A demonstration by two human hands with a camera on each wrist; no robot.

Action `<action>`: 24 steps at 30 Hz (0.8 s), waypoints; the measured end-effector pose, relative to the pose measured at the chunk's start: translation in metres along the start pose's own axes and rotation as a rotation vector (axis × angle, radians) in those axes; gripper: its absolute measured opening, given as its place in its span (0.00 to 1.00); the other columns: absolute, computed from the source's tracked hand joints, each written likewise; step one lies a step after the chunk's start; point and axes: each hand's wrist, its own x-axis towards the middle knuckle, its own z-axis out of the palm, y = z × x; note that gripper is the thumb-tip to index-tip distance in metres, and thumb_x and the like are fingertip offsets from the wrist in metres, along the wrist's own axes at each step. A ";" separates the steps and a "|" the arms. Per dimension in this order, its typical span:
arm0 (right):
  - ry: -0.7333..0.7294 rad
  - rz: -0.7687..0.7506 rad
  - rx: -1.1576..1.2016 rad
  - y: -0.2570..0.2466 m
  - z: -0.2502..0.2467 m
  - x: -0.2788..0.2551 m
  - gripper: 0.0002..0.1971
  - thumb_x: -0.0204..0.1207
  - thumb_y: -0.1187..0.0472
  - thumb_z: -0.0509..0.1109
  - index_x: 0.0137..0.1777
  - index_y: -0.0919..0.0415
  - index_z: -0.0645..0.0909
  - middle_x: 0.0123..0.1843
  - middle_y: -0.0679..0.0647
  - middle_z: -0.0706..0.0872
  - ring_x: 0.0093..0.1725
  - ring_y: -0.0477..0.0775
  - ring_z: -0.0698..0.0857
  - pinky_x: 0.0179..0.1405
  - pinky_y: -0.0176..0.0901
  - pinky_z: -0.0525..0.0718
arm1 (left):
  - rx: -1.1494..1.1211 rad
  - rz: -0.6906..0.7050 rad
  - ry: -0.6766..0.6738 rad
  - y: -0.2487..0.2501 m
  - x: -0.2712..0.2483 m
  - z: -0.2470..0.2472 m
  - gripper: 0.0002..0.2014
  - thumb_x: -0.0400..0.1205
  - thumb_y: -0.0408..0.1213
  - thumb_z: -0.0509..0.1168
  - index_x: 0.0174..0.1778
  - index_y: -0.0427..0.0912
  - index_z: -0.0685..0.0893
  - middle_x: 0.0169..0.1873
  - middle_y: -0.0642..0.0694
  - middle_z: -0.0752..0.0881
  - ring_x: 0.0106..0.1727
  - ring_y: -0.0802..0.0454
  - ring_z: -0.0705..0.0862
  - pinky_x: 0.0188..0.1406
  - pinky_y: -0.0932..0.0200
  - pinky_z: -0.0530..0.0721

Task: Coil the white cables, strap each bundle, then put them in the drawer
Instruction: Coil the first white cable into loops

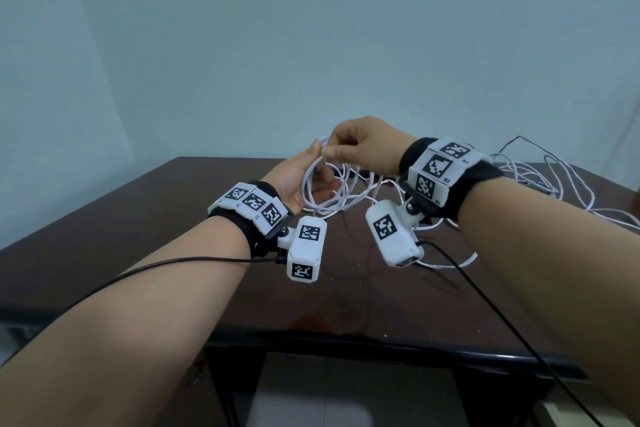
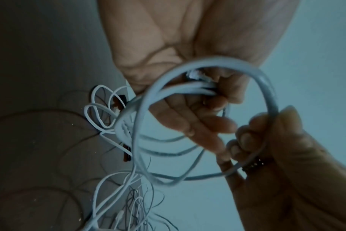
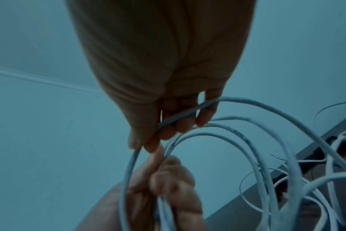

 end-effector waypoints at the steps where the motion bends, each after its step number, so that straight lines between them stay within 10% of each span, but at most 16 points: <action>1: 0.053 -0.001 0.015 0.001 -0.001 0.001 0.10 0.77 0.53 0.71 0.42 0.60 0.82 0.31 0.48 0.77 0.29 0.42 0.73 0.29 0.26 0.72 | -0.013 -0.026 -0.026 0.001 -0.002 0.002 0.22 0.87 0.53 0.50 0.33 0.42 0.73 0.15 0.49 0.75 0.17 0.55 0.78 0.19 0.67 0.79; 6: 0.229 -0.018 0.079 0.011 -0.003 0.004 0.12 0.73 0.52 0.74 0.42 0.59 0.77 0.34 0.45 0.76 0.35 0.44 0.74 0.36 0.31 0.73 | -0.109 -0.118 -0.145 0.008 -0.002 0.007 0.28 0.87 0.53 0.51 0.21 0.45 0.68 0.10 0.52 0.62 0.08 0.60 0.60 0.14 0.71 0.53; 10: 0.261 0.032 0.128 0.023 -0.002 0.004 0.16 0.75 0.48 0.71 0.55 0.59 0.77 0.52 0.49 0.80 0.52 0.46 0.77 0.52 0.37 0.73 | -0.170 -0.143 -0.228 0.010 -0.003 0.008 0.30 0.85 0.56 0.51 0.18 0.43 0.69 0.09 0.51 0.61 0.07 0.59 0.58 0.17 0.68 0.51; 17: 0.166 0.117 0.181 0.045 -0.001 0.003 0.21 0.82 0.43 0.59 0.32 0.55 0.77 0.28 0.51 0.75 0.28 0.48 0.72 0.33 0.41 0.72 | -0.136 -0.146 -0.246 0.010 -0.003 0.007 0.29 0.83 0.61 0.51 0.26 0.43 0.77 0.12 0.53 0.64 0.09 0.61 0.60 0.19 0.67 0.51; 24: 0.270 0.133 0.366 0.046 0.012 0.004 0.23 0.83 0.45 0.57 0.32 0.59 0.77 0.24 0.53 0.71 0.22 0.49 0.69 0.26 0.39 0.70 | -0.219 -0.165 -0.134 0.006 0.001 0.009 0.24 0.86 0.54 0.53 0.28 0.43 0.72 0.11 0.54 0.62 0.10 0.61 0.59 0.14 0.69 0.54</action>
